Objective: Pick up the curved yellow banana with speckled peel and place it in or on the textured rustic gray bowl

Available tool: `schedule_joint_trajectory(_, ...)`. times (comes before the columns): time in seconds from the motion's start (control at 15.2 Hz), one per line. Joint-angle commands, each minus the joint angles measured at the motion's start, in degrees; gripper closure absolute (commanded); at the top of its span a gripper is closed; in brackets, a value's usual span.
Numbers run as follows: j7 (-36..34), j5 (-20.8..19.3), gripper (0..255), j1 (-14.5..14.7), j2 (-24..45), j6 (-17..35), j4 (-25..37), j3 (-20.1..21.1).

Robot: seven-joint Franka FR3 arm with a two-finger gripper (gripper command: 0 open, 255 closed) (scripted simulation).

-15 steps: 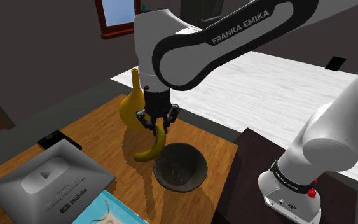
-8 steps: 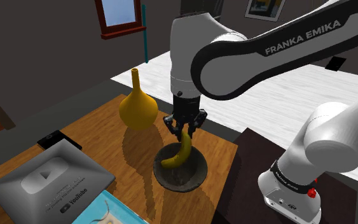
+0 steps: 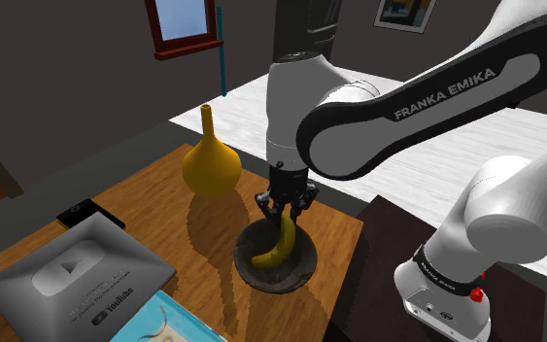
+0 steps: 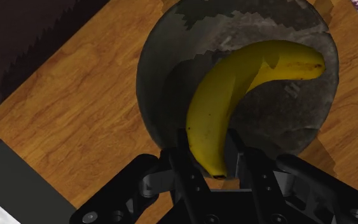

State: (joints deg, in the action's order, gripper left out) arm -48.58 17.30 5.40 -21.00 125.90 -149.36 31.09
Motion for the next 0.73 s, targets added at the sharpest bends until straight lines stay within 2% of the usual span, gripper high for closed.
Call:
schedule_joint_trajectory(0.0,0.0,-0.1,255,-0.2,1.1,1.9,-0.8,0.4)
schedule_joint_trajectory(0.26,-0.4,-0.5,255,-0.6,3.9,6.0,-2.2,1.3)
schedule_joint_trajectory(0.66,-0.4,-0.5,255,-0.5,3.9,6.0,-2.2,1.3)
